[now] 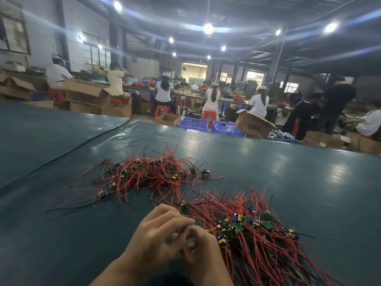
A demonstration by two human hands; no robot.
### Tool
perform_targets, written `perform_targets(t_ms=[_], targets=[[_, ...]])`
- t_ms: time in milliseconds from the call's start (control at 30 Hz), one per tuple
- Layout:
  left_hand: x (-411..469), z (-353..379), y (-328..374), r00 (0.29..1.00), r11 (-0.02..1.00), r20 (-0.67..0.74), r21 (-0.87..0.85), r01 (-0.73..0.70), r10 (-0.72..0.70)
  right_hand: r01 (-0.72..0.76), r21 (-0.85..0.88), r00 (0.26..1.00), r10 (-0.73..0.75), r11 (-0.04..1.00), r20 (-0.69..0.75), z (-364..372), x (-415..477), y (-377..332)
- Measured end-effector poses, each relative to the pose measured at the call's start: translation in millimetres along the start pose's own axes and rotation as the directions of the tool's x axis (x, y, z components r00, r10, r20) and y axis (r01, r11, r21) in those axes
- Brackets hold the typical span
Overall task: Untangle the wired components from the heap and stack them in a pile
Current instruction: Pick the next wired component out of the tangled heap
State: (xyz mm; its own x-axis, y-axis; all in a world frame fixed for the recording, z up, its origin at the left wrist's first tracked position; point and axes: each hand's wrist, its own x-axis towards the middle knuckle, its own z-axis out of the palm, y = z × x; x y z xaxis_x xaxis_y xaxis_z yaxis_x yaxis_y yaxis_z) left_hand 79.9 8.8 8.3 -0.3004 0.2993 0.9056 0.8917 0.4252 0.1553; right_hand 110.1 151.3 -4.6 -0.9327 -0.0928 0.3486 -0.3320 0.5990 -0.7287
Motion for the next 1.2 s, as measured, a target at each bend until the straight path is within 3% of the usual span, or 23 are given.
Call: perform_targets(t_ms=[100, 233, 433, 533, 600, 800, 900, 1033, 1200], targets=[[0, -2, 2, 0.995, 0.993, -0.026, -0.079, 0.093, -0.095, -0.036, 0.01, 0.998, 0.037, 0.999, -0.059, 0, -1, 4], [0, -5, 3, 0.96, 0.955, -0.038, -0.122, 0.27, -0.276, -0.059, 0.173, 0.975, 0.094, 0.983, -0.2, -3, 1, -1], [-6, -6, -7, 0.84, 0.848, 0.222, -0.082, 0.523, -0.496, -0.065, 0.518, 0.937, 0.231, 0.853, -0.262, -8, 3, -10], [-11, -5, -14, 0.805, 0.896, 0.412, 0.072, 0.439, -0.427, -0.046, 0.715, 0.92, 0.309, 0.698, -0.243, -11, 5, -14], [-15, -3, -17, 0.797, 0.918, 0.466, 0.109, 0.38, -0.385, -0.024, 0.759, 0.912, 0.324, 0.651, -0.25, -12, 5, -14], [-16, 0, -14, 0.888, 0.932, 0.288, 0.062, 0.357, -0.359, 0.009, 0.807, 0.908, 0.334, 0.59, -0.254, -17, 4, -19], [-15, 1, -11, 0.895, 0.922, 0.224, 0.061, 0.382, -0.386, -0.028, 0.807, 0.93, 0.312, 0.59, -0.196, -22, 4, -18], [-7, 1, -4, 0.829, 0.812, 0.175, -0.173, 0.557, -0.531, -0.111, 0.81, 0.933, 0.34, 0.576, -0.115, -25, 9, -15], [2, 4, 3, 0.715, 0.53, 0.282, -0.512, 0.676, -0.64, -0.115, 0.627, 0.944, 0.282, 0.771, -0.173, -7, 10, 8]])
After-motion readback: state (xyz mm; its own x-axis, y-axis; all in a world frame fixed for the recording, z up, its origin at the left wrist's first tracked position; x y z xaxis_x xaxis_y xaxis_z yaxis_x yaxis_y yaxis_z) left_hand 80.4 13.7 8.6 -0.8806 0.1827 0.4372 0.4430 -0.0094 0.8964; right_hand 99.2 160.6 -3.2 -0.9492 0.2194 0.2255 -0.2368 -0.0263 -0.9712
